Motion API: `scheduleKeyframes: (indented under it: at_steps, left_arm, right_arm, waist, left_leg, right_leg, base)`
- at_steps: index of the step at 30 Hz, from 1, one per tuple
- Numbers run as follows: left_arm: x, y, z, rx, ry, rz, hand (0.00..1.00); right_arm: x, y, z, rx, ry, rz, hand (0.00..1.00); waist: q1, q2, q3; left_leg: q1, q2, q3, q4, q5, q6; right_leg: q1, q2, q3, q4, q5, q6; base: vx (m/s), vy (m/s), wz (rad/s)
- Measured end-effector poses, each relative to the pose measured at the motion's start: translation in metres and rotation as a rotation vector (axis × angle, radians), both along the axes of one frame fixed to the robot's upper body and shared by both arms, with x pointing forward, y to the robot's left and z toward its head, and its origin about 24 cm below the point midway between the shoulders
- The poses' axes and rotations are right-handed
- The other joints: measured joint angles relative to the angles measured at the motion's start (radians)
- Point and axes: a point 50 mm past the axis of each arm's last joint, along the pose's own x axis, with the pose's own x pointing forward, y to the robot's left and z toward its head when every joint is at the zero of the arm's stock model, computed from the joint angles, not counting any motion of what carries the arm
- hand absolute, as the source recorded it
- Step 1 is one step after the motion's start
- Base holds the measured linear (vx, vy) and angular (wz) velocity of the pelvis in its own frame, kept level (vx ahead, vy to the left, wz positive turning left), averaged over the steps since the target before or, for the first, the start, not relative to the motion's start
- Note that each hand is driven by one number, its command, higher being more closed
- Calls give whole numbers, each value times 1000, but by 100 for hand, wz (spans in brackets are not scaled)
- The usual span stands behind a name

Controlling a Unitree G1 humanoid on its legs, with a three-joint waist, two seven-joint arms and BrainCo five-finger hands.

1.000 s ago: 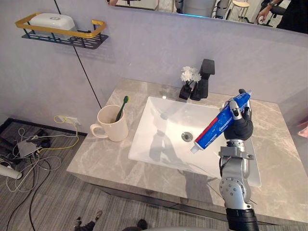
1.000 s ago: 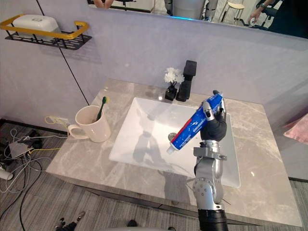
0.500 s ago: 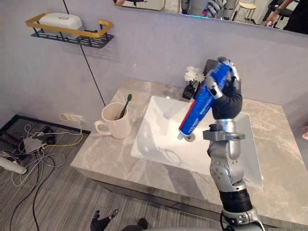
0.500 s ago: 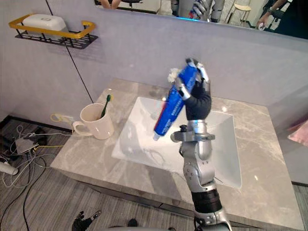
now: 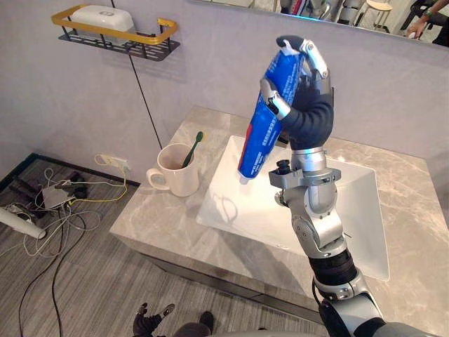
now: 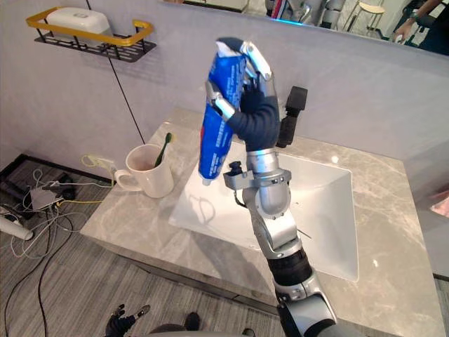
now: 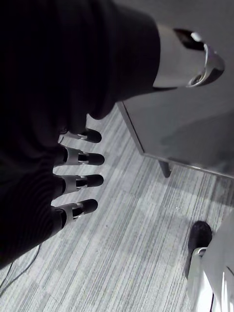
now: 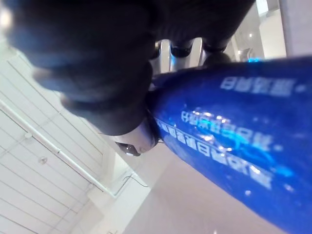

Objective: Organize washtable

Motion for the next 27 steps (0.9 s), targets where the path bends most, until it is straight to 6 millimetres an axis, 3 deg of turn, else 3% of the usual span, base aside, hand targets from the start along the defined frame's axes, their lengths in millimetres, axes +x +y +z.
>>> scheduleKeyframes:
  at_steps: [3, 5, 11, 27]
  left_arm:
    - [0, 2, 1, 11, 2, -10, 0]
    - [3, 1, 1, 14, -2, -25, 0]
    - [11, 1, 3, 39, -15, -51, 0]
    - [28, -2, 6, 84, -30, -157, 0]
  right_arm:
    - [3, 7, 7, 5, -18, -36, 100]
    - [3, 9, 10, -2, -35, -73, 100]
    - [8, 26, 20, -22, -61, -117, 100]
    - [21, 74, 14, -245, -78, -198, 100]
  waist:
    - [6, -14, 14]
    - [24, -15, 16]
    - [40, -19, 29]
    - [110, -40, 51]
  left_leg:
    - [-7, 0, -10, 2, 0, 0]
    - [-7, -1, -12, 2, 0, 0]
    - [-14, -3, -23, 6, 0, -1]
    - [-40, -8, -54, 17, 0, -1]
  right_leg:
    - [0, 1, -3, -1, 0, 0]
    - [0, 0, -6, -1, 0, 0]
    - [0, 0, -25, -1, 0, 0]
    - [-4, 0, -56, -3, 0, 0]
  base:
    - [-9, -4, 10]
    - [2, 5, 4]
    - [-9, 2, 6]
    - [-10, 3, 6]
